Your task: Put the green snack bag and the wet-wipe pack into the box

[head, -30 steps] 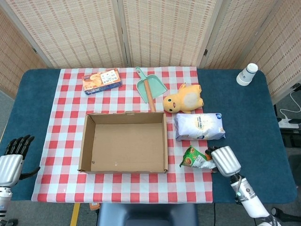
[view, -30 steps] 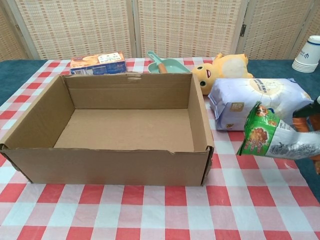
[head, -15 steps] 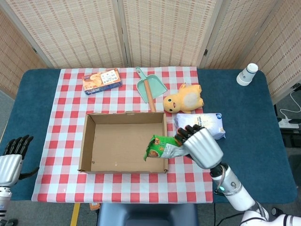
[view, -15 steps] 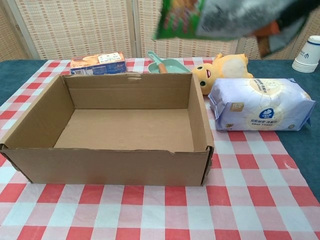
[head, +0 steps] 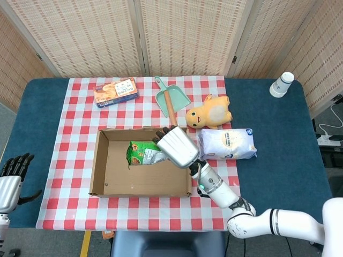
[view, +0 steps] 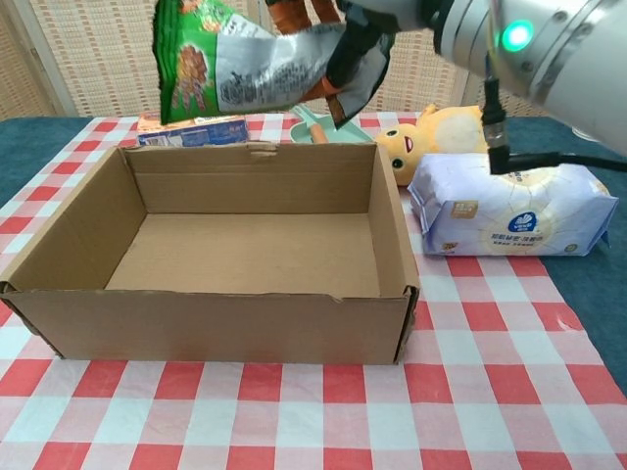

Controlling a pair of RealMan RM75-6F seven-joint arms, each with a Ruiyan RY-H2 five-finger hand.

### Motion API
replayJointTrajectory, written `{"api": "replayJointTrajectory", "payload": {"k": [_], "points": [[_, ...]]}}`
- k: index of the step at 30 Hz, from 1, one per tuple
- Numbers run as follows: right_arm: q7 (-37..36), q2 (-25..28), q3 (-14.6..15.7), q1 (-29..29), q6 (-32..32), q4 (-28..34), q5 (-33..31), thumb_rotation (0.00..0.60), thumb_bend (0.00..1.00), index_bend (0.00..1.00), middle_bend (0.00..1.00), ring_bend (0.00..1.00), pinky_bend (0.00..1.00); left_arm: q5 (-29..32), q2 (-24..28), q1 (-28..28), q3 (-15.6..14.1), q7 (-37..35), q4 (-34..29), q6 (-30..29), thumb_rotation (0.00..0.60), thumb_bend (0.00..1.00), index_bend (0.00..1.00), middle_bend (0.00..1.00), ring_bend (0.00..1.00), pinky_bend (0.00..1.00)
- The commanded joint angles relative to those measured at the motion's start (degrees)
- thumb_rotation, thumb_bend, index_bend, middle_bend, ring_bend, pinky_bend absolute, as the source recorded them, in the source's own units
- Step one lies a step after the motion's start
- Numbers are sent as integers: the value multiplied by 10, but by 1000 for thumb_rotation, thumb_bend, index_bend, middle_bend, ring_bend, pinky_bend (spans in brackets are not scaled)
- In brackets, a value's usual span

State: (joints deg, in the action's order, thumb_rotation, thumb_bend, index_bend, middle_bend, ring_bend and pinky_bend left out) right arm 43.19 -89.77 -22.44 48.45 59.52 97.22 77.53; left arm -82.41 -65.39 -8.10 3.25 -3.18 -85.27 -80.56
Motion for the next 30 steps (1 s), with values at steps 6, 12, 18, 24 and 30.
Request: {"api": "replayJointTrajectory", "payload": {"k": [6,12,18,24,30], "points": [[-42,-40,10,31,-44,-63,-89,600,0,587,507,360,421,-1,1,0,0,-3,2,0,600,168,0,0,0,39],[-40,-21,12,47,-65,-46,-139,600,0,136,153,7,29,-1,1,1,0,-3,2,0,600,169,0,0,0,38],[-74,2,16,45,-44,-25,-112,600,0,33,99,0,0,-1,1,1,0,-3,2,1,600,168,0,0,0,38],[-16,80,29,9,13,40,-125,600,0,33,99,0,0,-1,1,1,0,-3,2,1,600,168,0,0,0,38],[56,195,49,-37,50,107,-203,600,0,27,99,0,0,-1,1,1,0,-3,2,1,600,169,0,0,0,38]]}}
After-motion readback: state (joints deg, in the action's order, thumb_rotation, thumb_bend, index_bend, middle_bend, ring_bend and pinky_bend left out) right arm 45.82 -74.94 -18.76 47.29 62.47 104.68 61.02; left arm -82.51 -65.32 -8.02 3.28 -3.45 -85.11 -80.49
